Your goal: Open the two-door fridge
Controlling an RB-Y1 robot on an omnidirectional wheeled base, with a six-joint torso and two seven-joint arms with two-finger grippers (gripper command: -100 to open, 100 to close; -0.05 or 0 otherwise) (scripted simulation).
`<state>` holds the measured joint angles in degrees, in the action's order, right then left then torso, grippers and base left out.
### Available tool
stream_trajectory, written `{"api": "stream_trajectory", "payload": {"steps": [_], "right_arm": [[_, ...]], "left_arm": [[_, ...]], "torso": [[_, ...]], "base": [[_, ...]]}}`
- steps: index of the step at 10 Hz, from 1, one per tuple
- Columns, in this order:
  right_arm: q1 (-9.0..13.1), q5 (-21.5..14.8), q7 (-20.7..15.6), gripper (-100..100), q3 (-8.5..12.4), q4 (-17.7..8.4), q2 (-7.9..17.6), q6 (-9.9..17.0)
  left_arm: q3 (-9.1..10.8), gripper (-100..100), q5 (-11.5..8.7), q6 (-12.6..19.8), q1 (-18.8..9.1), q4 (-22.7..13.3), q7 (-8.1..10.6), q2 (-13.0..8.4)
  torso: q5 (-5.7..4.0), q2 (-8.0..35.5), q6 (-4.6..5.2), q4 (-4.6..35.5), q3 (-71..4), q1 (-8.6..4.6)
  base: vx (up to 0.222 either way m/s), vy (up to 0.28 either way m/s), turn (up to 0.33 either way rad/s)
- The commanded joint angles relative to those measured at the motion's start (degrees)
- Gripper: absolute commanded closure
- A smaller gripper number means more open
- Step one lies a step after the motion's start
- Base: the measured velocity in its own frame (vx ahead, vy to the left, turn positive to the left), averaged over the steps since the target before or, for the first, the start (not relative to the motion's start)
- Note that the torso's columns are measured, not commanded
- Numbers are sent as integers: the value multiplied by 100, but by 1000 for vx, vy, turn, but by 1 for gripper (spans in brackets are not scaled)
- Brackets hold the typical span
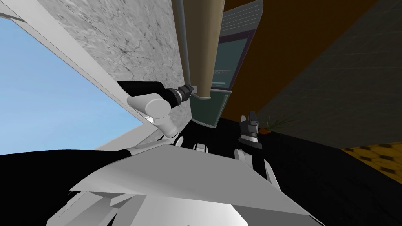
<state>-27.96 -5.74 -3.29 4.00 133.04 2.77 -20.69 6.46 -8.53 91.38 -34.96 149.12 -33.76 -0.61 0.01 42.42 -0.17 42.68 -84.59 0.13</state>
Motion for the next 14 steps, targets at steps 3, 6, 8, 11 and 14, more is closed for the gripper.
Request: {"api": "stream_trajectory", "payload": {"steps": [3, 6, 8, 11, 14], "right_arm": [[0, 0, 0, 0, -1, 1, -1, 0], [1, 0, 0, 0, 0, 0, 0, 0], [0, 0, 0, 0, 0, 0, 0, 0], [-1, 0, 0, 0, -1, 0, -1, 0], [-2, 0, 0, 0, -1, 1, -2, 0]], "left_arm": [[139, 100, -332, -342, -167, -534, -278, 69], [213, 100, -496, -518, -254, -825, -413, 102], [287, 100, -660, -695, -340, -1097, -549, 134], [435, 100, -989, -1005, -514, -1641, -819, 199], [508, 100, -1153, -1198, -601, -1913, -955, 232]], "torso": [[5, -12, 5, -21, -2, 11], [7, -50, 3, -12, -43, 37], [6, -52, 2, -12, -44, 32], [-2, -76, 2, -3, -63, 6], [-9, -84, 2, -3, -70, -19]], "base": [[-78, 229, -76], [-99, 242, -68], [-125, 260, -59], [-66, 254, -70], [-82, 166, -32]]}}
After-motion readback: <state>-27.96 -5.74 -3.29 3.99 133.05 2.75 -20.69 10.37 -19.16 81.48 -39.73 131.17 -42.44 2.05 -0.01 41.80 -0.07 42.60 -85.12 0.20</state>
